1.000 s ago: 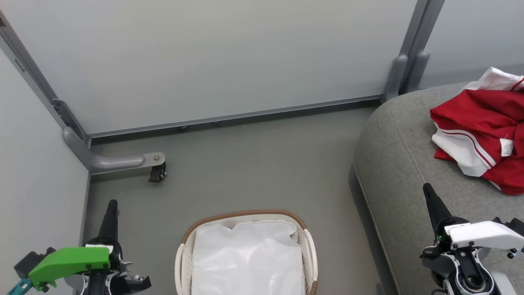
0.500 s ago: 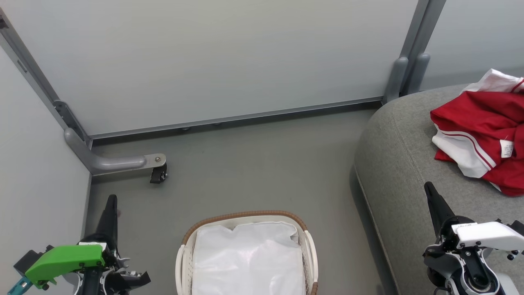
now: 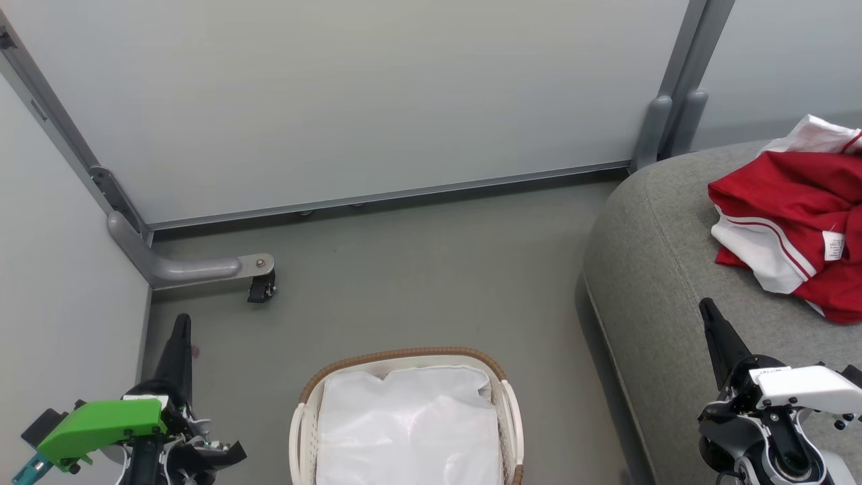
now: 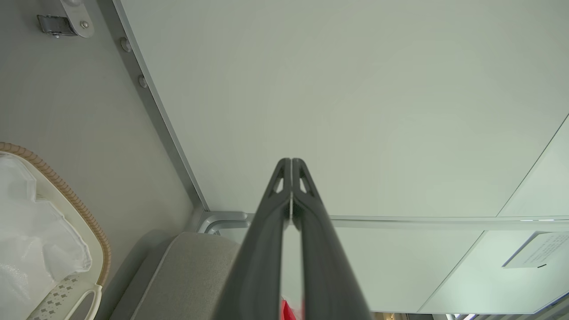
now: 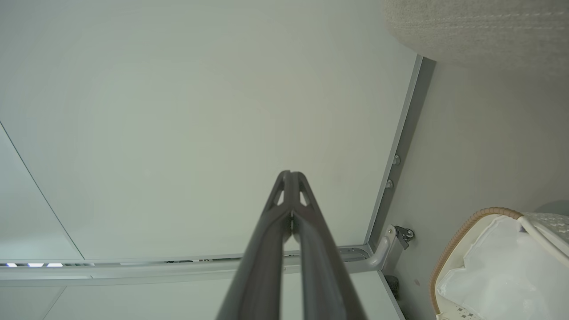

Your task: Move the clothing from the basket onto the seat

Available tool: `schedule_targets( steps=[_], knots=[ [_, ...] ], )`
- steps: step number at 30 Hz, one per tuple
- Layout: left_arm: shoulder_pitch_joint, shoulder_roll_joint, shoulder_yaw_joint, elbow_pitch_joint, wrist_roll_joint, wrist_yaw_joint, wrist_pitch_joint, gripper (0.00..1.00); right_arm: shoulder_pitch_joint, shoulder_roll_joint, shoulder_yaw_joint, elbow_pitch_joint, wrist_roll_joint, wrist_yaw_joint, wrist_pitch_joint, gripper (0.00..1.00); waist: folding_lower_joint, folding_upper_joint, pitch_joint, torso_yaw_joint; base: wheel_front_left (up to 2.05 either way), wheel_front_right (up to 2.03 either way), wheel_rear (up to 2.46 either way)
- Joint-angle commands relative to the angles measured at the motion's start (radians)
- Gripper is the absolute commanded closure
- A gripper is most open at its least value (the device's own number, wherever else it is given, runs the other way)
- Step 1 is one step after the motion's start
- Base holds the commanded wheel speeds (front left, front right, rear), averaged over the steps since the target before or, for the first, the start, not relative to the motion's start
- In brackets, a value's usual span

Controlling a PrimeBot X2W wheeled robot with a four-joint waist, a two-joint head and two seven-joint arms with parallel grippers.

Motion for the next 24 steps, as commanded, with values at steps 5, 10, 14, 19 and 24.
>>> schedule_targets(
  steps=[5,10,14,19,24],
  knots=[
    [-0.011,0.007,0.002,-0.001,-0.003,-0.006,0.003,1.00,0.011,-0.006,-0.002,-0.004,0.003,0.000,0.003,1.00,0.0000,-0.0001,0.000,0.000,0.00,0.00,0.00],
    [-0.011,0.007,0.002,-0.001,-0.004,-0.006,0.003,1.00,0.011,-0.006,-0.002,-0.004,0.003,0.000,0.003,1.00,0.0000,-0.0001,0.000,0.000,0.00,0.00,0.00],
    [-0.011,0.007,0.002,-0.001,-0.003,-0.006,0.003,1.00,0.011,-0.006,-0.002,-0.004,0.003,0.000,0.003,1.00,0.0000,-0.0001,0.000,0.000,0.00,0.00,0.00],
    [-0.011,0.007,0.002,-0.001,-0.003,-0.006,0.003,1.00,0.011,-0.006,-0.002,-0.003,0.003,0.000,0.003,1.00,0.0000,-0.0001,0.000,0.000,0.00,0.00,0.00],
    [-0.011,0.007,0.002,-0.001,-0.003,-0.006,0.003,1.00,0.011,-0.006,-0.002,-0.003,0.003,0.000,0.003,1.00,0.0000,-0.0001,0.000,0.000,0.00,0.00,0.00]
  ],
)
